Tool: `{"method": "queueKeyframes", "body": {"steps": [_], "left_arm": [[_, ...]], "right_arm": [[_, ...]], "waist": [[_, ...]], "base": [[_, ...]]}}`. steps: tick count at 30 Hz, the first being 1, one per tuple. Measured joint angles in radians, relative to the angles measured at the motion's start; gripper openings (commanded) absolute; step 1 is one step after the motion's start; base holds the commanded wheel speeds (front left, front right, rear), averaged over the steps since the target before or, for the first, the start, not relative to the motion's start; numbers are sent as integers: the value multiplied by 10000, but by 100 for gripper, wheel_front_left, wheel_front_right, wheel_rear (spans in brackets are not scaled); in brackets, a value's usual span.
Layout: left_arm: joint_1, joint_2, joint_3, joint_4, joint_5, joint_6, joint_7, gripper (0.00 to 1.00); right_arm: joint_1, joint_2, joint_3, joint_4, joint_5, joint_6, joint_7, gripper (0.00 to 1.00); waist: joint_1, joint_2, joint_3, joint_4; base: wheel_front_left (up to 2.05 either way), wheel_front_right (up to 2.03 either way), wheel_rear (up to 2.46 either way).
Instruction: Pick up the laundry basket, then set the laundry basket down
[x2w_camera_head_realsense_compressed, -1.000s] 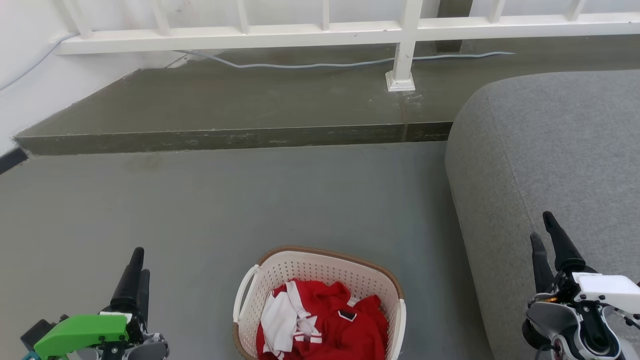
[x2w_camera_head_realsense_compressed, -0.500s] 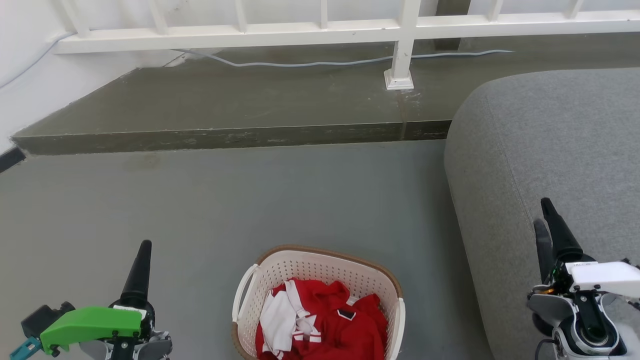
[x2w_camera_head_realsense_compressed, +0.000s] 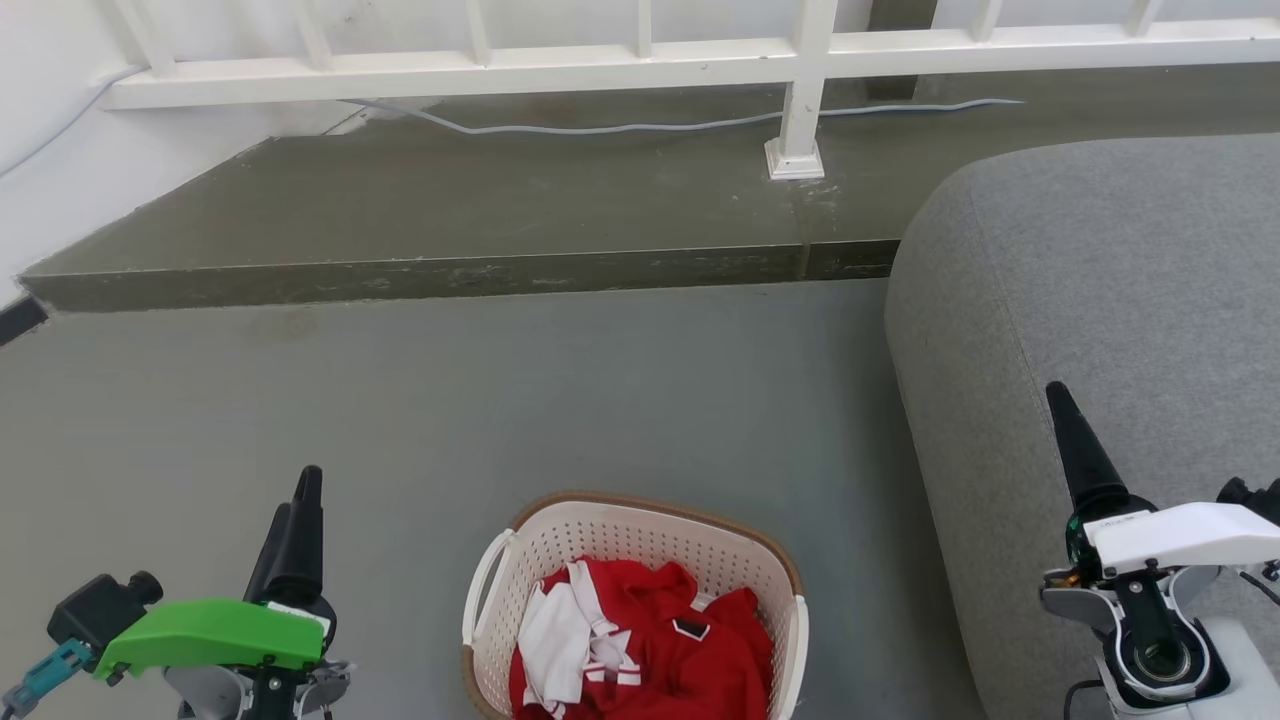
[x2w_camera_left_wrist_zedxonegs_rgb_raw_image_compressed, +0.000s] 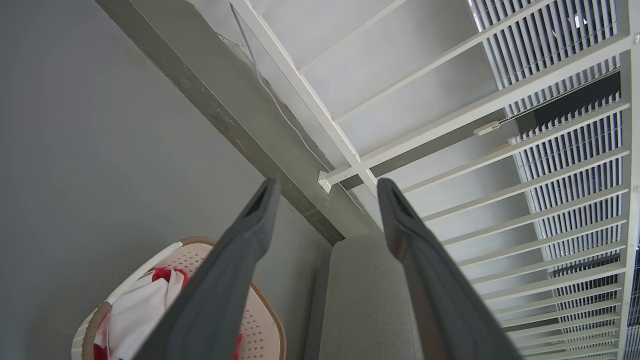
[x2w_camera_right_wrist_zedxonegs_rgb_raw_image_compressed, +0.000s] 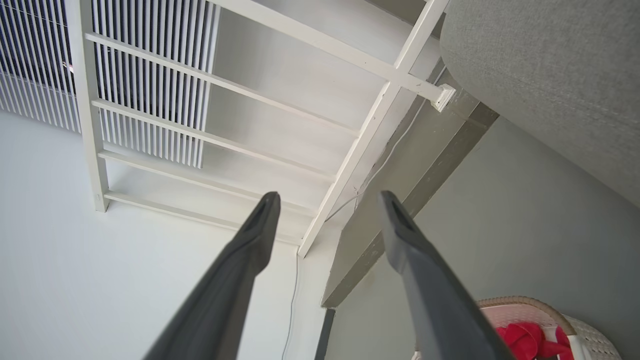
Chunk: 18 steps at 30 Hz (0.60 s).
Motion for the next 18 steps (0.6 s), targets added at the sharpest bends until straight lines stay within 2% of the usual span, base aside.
{"method": "queueKeyframes", "body": {"steps": [10,18], "left_arm": [[-5,6,-257,-297,1753,251,-357,100],[-12,-10,-383,-564,2606,336,-583,100]], "right_arm": [[-147,-228,456,-2,-1580,2,-357,100],[-240,-232,500,-50,-2504,2,-566,100]], "waist": [[0,0,17,-82],[0,0,38,-140]], "base": [[0,0,0],[0,0,0]]}}
